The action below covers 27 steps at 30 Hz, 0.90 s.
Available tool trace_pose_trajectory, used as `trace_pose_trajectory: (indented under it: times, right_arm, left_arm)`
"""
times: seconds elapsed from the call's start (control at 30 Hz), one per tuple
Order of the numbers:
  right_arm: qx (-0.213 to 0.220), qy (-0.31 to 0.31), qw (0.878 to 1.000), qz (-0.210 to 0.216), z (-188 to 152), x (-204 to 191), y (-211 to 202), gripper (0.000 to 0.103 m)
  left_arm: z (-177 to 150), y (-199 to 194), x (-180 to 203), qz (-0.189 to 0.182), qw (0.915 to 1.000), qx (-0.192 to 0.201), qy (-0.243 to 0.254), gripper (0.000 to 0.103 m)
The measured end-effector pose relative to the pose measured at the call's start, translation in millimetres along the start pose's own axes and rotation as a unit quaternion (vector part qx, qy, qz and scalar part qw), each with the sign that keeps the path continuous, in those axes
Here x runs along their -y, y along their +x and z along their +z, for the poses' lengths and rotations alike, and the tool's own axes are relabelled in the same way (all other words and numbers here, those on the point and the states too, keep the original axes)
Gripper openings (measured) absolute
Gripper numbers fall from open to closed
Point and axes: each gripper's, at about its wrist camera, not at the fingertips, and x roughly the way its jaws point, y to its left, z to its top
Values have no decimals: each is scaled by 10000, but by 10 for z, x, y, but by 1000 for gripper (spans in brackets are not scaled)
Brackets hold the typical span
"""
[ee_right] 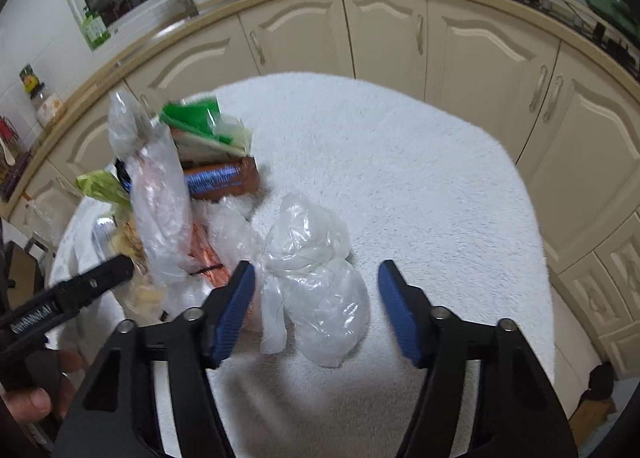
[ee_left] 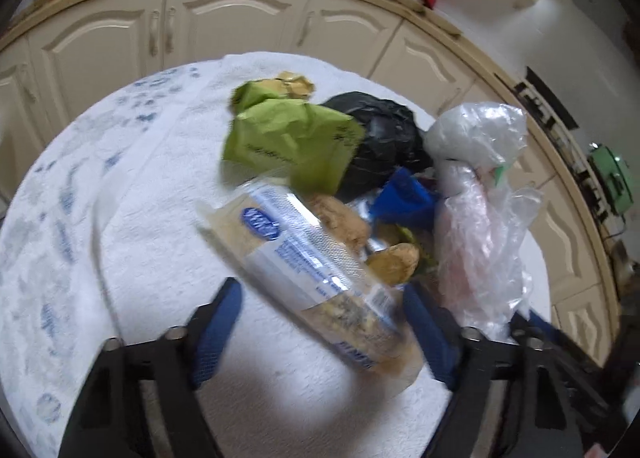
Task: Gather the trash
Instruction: 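Grasp the bread package with left tool while right tool grasps clear plastic bag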
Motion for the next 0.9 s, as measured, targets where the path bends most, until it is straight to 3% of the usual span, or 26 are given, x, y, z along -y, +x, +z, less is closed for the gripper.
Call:
trace_pose_trajectory:
  times: [0.17,0.3,0.37,0.47,0.5,0.6,0.7,0.9]
  right_arm:
    - [40,20,10000,89,-40,11,-7,45]
    - [84,62,9999,137,-70,29,-75,45]
    - [95,87,9998,124,-72,40,-87,45]
    - [46,104,9999,78,-58,46,-27,45]
    - [45,102,9999,71,-56,37,-17,45]
    - [85,180,9997,118,-81,57,-57,44]
    - [167,240,9995,118,-126,89,-157,44]
    - [313,453,9983,188,-217,176,-369,44]
  left_arm:
    - [160,93,-55,-304,9993,-156,138,51]
    - [179,38,-219,-288,9989,-158,338,44]
    - [178,26,-258,-179,9986,-158,463,46]
    - [217,123,-226,39,9986,-177,497,62]
    - [265,203,-207,86,9984,-137,547,61]
    - [318,324,-96,230,9967,36,772,51]
    - [292,330,-126,45,9965,-8,831,43]
    - [143,252,-287,-114,9938,-5,1108,39]
